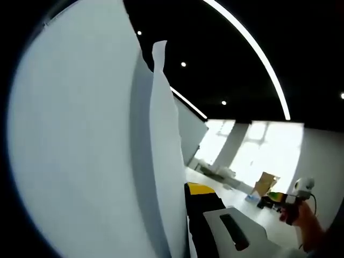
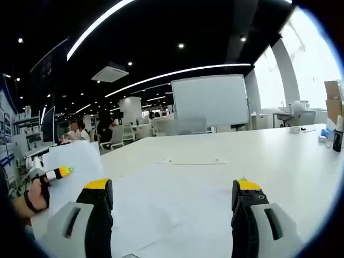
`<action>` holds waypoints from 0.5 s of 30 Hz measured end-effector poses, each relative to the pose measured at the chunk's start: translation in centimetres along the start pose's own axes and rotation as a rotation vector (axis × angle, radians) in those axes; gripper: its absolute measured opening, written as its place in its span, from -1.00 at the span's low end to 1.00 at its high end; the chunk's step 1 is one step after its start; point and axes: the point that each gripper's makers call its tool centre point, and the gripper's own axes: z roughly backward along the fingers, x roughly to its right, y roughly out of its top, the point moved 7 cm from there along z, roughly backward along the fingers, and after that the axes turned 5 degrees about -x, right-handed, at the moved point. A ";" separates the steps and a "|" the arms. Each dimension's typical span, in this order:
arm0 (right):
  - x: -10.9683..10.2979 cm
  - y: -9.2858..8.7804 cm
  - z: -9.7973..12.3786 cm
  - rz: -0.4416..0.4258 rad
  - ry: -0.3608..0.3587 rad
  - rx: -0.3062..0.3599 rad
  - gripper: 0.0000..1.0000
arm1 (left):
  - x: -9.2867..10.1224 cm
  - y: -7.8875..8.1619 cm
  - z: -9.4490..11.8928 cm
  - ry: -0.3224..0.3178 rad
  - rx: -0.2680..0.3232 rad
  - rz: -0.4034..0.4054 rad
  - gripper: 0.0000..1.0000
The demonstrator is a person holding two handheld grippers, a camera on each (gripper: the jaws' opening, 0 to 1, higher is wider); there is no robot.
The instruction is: Organize the stack of printing papers by aligning and flattening the scattered papers on the table
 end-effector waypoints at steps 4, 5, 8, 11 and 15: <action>0.1 -0.4 -0.2 -0.002 0.000 -0.009 0.73 | 0.0 0.0 0.0 0.000 0.000 0.000 -0.88; 0.1 -0.4 -0.2 -0.001 0.000 -0.011 0.73 | 0.0 0.0 0.0 0.000 0.000 0.000 -0.88; 0.1 -0.5 -0.3 -0.002 0.002 -0.015 0.73 | -0.1 0.0 0.0 -0.001 0.000 0.001 -0.88; 0.1 -0.6 -0.4 0.003 0.003 -0.018 0.73 | 0.0 0.0 0.0 -0.001 0.000 0.001 -0.88; 0.1 -0.7 -0.5 0.001 0.003 -0.022 0.73 | 0.0 0.0 0.0 -0.001 0.000 0.001 -0.88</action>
